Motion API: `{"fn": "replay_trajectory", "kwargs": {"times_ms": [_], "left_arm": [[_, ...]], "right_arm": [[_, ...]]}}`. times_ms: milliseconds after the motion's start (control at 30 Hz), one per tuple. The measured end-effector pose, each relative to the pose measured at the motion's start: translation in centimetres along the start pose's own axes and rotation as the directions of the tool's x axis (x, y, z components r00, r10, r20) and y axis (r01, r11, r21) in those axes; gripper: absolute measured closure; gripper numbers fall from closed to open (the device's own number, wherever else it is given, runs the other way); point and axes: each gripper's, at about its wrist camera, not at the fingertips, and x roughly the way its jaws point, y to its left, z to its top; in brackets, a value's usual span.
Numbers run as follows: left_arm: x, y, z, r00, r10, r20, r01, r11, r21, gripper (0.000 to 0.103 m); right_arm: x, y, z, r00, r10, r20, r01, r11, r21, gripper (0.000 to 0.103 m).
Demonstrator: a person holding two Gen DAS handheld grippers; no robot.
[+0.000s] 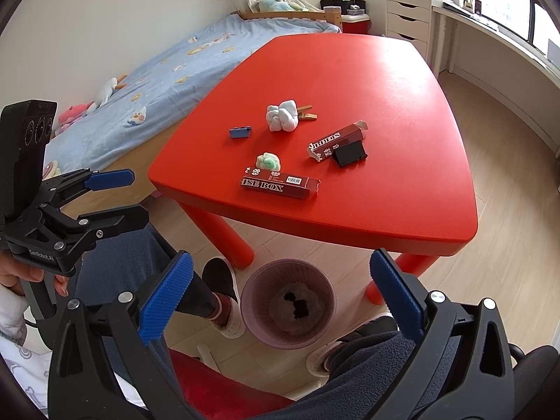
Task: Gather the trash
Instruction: 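Move both open tools back over the table objects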
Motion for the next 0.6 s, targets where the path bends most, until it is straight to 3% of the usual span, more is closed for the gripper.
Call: {"fn": "replay_trajectory", "kwargs": {"times_ms": [600], "left_arm": [[0.3, 3.0, 4.5, 0.997, 0.069, 0.023, -0.068, 0.996, -0.049, 0.008]], "right_arm": [[0.5, -2.7, 5.3, 0.999, -0.03, 0.038, 0.032, 0.998, -0.049, 0.004]]}}
